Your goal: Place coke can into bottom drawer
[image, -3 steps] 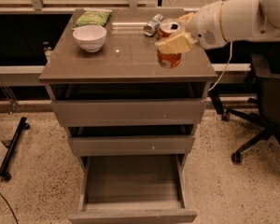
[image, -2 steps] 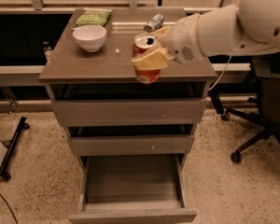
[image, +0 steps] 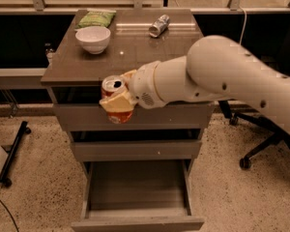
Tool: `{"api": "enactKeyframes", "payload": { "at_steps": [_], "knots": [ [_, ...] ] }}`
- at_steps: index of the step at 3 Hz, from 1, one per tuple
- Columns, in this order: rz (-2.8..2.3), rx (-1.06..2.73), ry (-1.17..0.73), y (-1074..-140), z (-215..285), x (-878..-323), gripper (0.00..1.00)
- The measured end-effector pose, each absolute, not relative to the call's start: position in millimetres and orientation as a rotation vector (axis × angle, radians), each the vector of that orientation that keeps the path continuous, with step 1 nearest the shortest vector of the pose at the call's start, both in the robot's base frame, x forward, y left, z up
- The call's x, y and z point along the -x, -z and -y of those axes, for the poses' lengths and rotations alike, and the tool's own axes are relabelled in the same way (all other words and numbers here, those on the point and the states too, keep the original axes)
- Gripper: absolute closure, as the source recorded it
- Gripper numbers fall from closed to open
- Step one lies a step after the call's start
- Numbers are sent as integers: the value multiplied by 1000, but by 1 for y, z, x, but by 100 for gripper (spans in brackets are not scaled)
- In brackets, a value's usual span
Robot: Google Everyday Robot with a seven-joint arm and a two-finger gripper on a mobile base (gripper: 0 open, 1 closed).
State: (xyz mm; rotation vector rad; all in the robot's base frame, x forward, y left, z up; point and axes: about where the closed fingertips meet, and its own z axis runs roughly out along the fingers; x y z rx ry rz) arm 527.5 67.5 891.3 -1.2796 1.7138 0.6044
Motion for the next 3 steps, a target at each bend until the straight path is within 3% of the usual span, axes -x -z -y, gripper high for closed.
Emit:
{"api": "enactKeyframes", "payload": {
  "at_steps": [1, 3],
  "knots": [
    [-1800, 1239, -707, -848, -76, -535, 100],
    [-1813, 1247, -717, -843, -78, -535, 100]
  ]
}}
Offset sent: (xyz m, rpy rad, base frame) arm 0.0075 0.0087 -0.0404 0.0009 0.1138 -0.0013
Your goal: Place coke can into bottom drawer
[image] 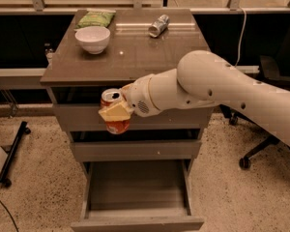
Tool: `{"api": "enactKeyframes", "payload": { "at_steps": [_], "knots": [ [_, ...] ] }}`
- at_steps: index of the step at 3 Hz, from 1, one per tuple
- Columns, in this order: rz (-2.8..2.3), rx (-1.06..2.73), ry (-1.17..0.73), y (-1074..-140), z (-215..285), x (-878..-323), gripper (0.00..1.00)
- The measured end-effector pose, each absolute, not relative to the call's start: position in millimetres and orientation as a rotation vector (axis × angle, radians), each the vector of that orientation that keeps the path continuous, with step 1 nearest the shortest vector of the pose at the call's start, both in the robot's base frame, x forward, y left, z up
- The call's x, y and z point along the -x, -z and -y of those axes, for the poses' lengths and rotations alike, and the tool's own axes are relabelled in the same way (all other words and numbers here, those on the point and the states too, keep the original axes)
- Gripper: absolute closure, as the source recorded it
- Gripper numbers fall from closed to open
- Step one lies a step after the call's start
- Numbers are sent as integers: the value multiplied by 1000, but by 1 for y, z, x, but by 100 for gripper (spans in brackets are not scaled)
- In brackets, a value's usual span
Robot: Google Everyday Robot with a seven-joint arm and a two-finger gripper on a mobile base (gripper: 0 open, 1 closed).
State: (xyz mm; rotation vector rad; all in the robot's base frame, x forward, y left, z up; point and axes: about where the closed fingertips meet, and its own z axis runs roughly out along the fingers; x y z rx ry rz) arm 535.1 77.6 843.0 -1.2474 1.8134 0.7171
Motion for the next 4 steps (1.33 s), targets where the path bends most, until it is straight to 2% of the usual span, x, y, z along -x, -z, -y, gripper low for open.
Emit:
{"api": "enactKeyframes", "payload": {
  "at_steps": [2, 4],
  "knots": [
    [-1820, 1187, -857, -748, -74, -527, 100],
    [-1792, 1140, -892, -658, -52, -530, 100]
  ]
}}
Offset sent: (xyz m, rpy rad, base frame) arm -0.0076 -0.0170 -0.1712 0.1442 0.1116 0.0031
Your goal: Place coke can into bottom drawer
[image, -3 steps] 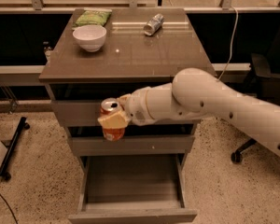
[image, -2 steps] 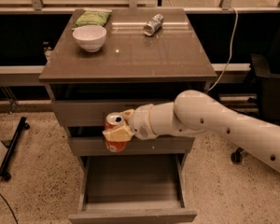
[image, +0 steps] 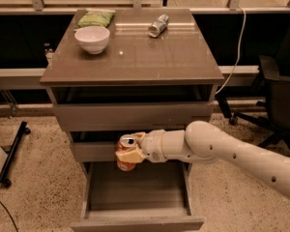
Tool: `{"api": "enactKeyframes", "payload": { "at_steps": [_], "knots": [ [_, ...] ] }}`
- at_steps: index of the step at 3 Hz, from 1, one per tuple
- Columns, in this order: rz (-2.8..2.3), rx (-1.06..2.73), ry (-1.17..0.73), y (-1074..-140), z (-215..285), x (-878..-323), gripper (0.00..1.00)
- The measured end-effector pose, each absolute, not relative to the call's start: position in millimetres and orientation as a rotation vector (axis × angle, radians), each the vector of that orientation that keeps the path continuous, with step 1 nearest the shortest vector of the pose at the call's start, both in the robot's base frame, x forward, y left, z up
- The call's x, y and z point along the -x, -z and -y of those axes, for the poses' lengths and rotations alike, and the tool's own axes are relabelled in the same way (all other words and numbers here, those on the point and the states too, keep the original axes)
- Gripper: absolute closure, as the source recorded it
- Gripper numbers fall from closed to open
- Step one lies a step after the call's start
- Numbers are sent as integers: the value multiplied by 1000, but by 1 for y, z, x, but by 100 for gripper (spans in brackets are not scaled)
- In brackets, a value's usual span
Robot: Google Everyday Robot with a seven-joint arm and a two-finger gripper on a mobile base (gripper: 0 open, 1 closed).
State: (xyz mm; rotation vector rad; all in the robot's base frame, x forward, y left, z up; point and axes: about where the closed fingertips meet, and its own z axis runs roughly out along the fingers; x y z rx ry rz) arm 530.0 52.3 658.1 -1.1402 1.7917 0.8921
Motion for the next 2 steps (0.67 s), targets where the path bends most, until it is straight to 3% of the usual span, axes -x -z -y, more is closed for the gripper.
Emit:
{"api": "enactKeyframes", "payload": {
  "at_steps": [2],
  "knots": [
    [-1678, 1123, -983, -578, -13, -534, 100]
  ]
}}
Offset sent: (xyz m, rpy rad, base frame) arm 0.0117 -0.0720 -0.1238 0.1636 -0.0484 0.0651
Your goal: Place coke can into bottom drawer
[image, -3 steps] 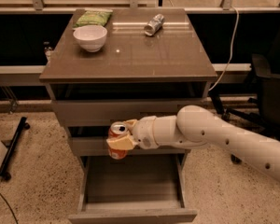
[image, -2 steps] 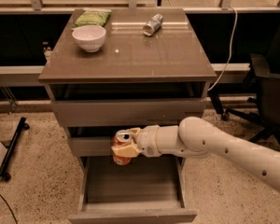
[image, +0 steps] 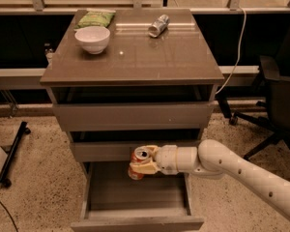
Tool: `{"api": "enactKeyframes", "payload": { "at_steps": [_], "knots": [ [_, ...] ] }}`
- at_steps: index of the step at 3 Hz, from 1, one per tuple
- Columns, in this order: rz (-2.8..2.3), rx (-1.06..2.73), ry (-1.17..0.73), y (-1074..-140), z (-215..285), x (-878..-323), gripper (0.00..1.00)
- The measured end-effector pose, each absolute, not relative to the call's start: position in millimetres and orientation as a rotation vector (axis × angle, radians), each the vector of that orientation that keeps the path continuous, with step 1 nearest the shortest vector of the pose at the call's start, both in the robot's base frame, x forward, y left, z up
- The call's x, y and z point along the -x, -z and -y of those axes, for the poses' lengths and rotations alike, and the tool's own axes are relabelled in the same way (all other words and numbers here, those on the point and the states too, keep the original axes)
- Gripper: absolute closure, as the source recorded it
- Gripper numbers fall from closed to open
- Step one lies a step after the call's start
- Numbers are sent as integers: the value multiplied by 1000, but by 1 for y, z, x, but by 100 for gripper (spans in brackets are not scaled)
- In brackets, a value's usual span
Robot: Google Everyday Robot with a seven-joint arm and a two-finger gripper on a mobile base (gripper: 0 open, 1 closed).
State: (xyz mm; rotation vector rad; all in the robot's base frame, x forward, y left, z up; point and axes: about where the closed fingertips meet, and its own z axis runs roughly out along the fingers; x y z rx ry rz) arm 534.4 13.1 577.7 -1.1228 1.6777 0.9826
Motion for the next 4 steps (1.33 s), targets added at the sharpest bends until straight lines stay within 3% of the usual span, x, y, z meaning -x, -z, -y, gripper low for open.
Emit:
{"api": "enactKeyframes", "payload": {
  "at_steps": [4],
  "knots": [
    [-1805, 1036, -904, -499, -57, -536, 100]
  ]
}}
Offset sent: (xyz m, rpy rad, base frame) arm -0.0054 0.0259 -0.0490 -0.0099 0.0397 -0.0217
